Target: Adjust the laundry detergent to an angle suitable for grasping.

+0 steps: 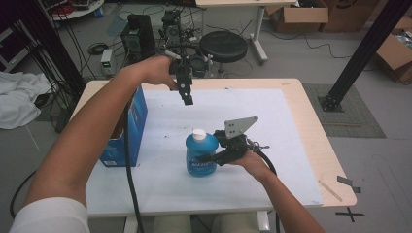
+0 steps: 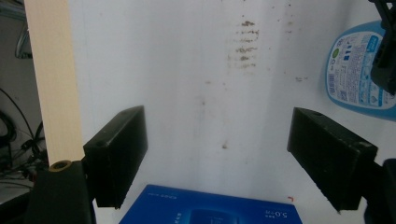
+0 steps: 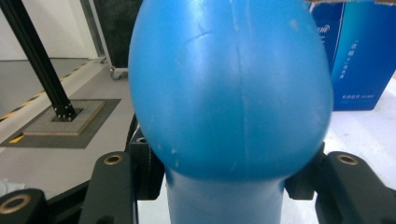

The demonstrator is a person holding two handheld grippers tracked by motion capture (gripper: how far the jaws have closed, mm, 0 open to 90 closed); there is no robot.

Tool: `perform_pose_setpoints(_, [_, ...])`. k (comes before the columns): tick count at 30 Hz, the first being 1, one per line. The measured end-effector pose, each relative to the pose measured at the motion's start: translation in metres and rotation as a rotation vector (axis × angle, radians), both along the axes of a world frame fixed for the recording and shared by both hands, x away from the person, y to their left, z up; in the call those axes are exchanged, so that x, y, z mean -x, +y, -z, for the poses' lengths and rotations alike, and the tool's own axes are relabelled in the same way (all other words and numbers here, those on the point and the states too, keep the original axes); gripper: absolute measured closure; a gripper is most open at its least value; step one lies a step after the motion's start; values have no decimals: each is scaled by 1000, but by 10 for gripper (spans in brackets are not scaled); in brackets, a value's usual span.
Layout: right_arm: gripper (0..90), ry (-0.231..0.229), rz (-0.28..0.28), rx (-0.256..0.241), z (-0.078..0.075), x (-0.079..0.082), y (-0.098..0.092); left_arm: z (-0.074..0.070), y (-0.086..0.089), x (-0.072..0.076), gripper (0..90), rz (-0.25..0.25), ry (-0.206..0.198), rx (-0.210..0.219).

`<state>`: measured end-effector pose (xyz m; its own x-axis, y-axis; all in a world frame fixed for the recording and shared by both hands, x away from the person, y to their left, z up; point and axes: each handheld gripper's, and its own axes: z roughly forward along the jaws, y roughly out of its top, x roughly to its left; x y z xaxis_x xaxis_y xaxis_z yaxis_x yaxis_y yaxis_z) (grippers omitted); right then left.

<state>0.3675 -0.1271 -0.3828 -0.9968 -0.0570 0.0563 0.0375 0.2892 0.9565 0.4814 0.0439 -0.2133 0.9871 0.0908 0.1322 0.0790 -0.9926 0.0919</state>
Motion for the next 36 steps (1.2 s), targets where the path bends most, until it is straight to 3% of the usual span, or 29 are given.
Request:
perform_pose_setpoints(12, [433, 1, 12, 20, 21, 1, -3, 1, -2, 0, 208, 3, 0, -2])
perform_pose_setpoints(36, [394, 9, 18, 21, 21, 1, -4, 3, -3, 1, 209, -1, 3, -2])
